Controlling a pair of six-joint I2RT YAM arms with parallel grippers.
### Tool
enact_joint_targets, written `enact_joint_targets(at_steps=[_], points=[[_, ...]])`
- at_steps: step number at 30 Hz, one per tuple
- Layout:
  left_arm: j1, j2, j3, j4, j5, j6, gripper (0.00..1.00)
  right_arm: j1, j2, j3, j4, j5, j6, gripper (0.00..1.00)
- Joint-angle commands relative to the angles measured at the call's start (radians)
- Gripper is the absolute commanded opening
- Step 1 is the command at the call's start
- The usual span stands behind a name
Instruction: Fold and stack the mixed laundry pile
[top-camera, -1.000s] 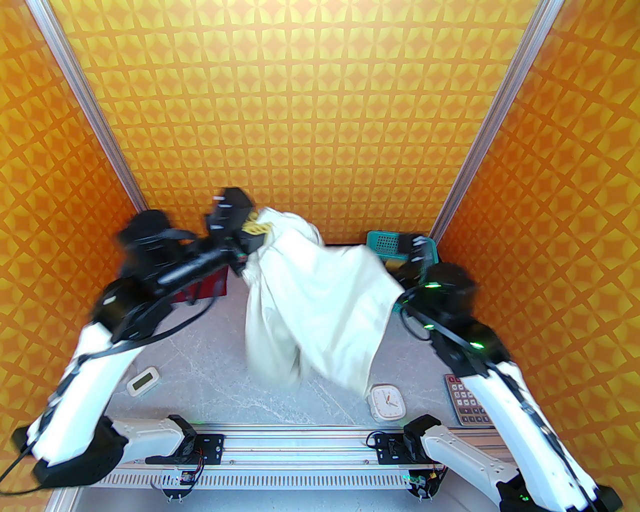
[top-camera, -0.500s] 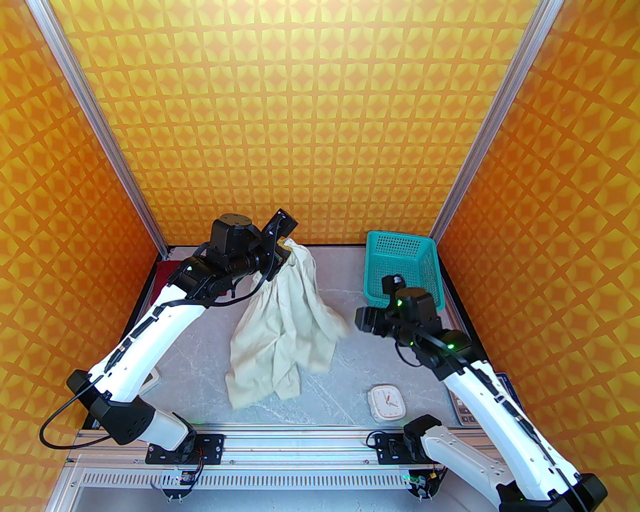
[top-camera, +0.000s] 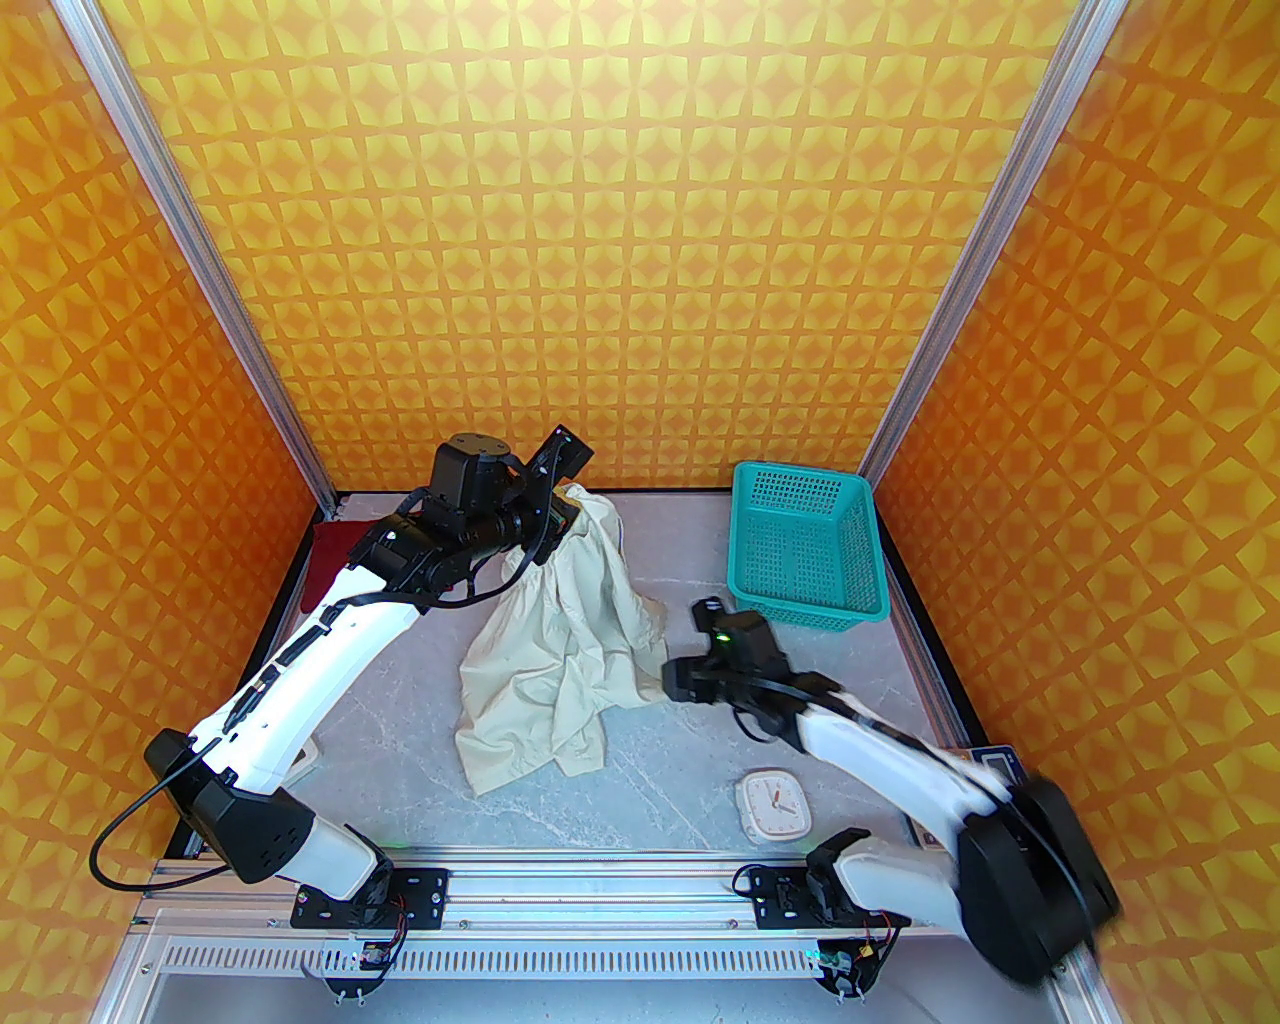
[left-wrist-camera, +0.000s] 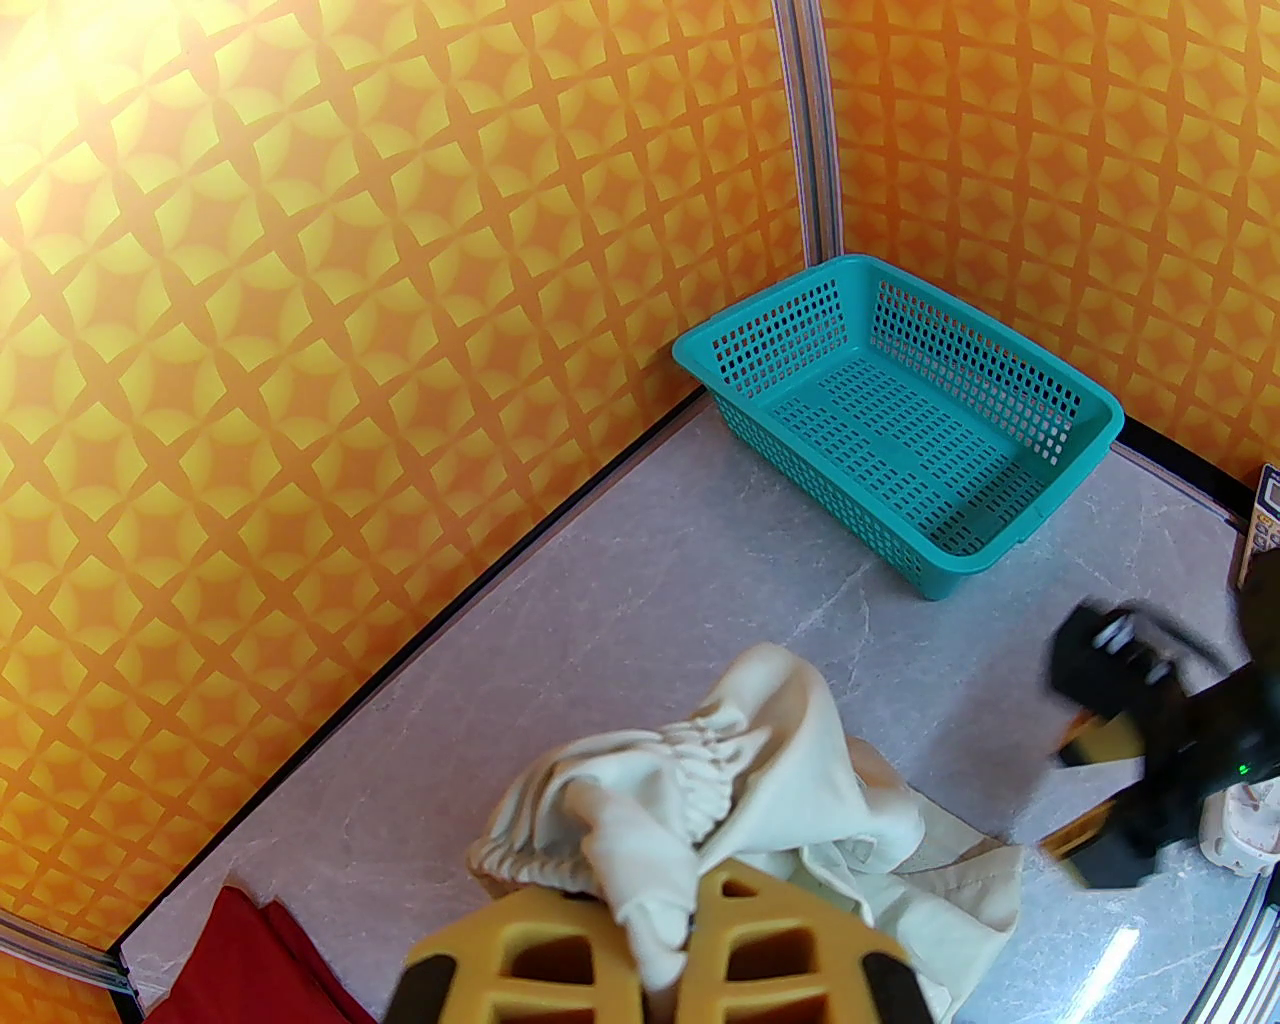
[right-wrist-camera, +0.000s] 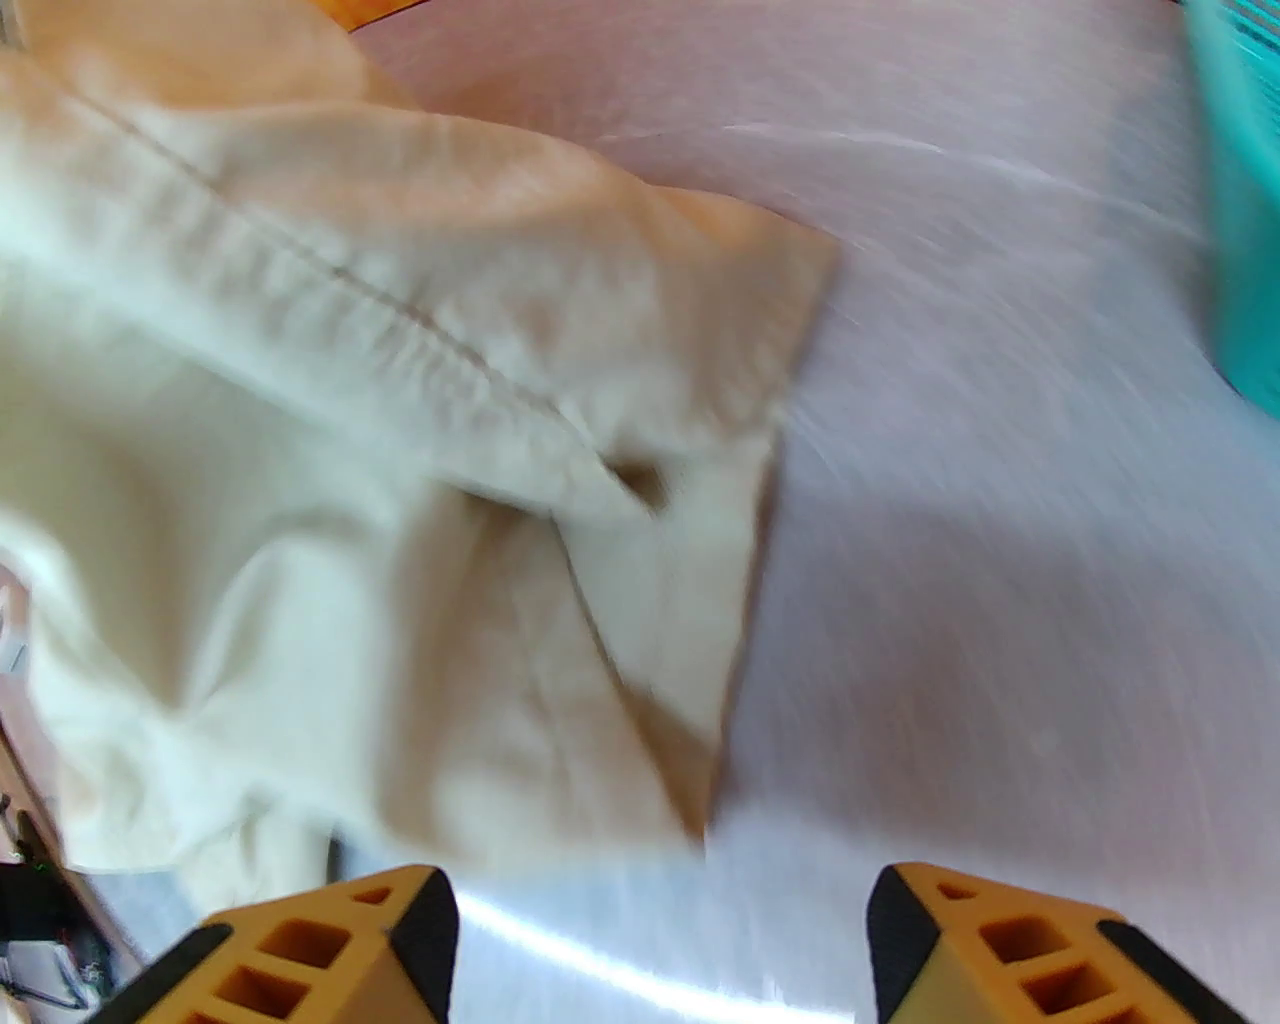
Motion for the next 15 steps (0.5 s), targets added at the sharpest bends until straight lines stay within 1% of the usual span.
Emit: enact_joint_targets(at_steps=[1,4,6,8,12,15], points=[[0.008,-0.008,0.001,0.032,-0.016,-0.014,0.00,0.045,0.134,0.031,0.298,0.025,-0.113,0.70],[0.010,-0.015,-0.002,0.028,-0.015,-0.012,0.00,0.046,0.271,0.110,0.331,0.026,-0.082,0.70],[0.015,-0.022,-0.004,0.025,-0.016,-0.013,0.00,0.048,0.339,0.145,0.352,0.053,-0.059,0.67],[0.020,-0.030,-0.009,0.022,-0.016,-0.012,0.00,0.048,0.384,0.194,0.311,0.128,-0.044,0.61],[0.029,-0.045,-0.017,0.017,-0.015,-0.012,0.00,0.048,0.399,0.230,0.301,0.188,-0.054,0.49],[0.039,-0.053,-0.027,0.019,-0.015,-0.016,0.00,0.046,0.389,0.250,0.280,0.218,-0.081,0.32]])
